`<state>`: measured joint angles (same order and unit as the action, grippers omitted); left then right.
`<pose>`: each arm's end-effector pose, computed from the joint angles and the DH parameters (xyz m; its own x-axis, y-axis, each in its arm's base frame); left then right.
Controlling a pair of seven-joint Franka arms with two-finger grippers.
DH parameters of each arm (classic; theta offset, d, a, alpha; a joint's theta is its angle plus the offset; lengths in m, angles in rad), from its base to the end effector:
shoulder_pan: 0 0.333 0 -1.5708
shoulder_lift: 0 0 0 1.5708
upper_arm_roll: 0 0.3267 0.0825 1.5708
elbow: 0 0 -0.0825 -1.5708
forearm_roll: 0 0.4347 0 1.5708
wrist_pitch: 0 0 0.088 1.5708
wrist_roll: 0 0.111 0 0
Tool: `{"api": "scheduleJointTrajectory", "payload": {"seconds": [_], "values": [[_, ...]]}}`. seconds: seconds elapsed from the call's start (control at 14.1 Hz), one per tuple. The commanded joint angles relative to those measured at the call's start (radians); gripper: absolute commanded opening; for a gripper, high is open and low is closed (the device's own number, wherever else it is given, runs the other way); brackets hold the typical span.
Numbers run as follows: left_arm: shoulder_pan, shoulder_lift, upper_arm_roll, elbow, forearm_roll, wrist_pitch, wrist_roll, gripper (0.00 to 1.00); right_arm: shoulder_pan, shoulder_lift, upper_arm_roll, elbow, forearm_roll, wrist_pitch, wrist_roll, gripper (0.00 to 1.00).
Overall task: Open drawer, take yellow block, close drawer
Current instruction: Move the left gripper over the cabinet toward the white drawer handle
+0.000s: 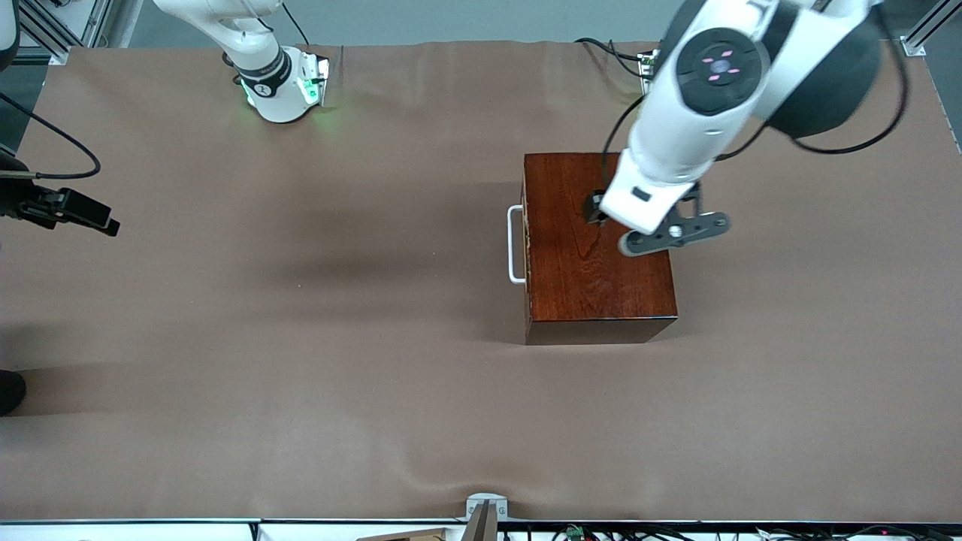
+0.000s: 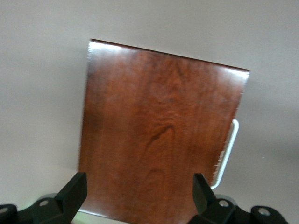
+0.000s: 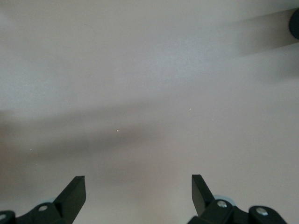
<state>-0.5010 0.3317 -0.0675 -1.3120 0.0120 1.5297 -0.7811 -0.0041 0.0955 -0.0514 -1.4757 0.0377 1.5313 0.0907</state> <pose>0.5933 -0.3688 0.5458 0.9726 0.2155 -0.0873 0.2095 -0.9751 -0.0725 0.6308 -0.0292 0.6184 0.9887 -0.1441 -0.0426 -0.1454 -0.9890 -0.0291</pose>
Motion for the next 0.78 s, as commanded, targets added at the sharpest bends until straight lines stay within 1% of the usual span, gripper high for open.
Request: {"api": "scheduleJointTrajectory", "payload": {"seconds": [0.0, 0.28, 0.42, 0.71], "values": [[-0.069, 0.062, 0.014, 0.046, 0.005, 0.038, -0.094, 1.0, -0.01, -0.008, 0.008, 0.002, 0.002, -0.003, 0.001, 1.0], [-0.125, 0.118, 0.018, 0.097, 0.006, 0.09, -0.187, 1.0, -0.01, -0.008, 0.008, 0.002, 0.002, -0.003, 0.001, 1.0], [-0.152, 0.127, 0.02, 0.099, 0.008, 0.119, -0.216, 1.0, -0.01, -0.008, 0.008, 0.002, 0.002, -0.003, 0.001, 1.0], [-0.215, 0.18, 0.02, 0.099, 0.029, 0.207, -0.309, 1.0, -0.01, -0.008, 0.008, 0.002, 0.002, -0.003, 0.001, 1.0]]}}
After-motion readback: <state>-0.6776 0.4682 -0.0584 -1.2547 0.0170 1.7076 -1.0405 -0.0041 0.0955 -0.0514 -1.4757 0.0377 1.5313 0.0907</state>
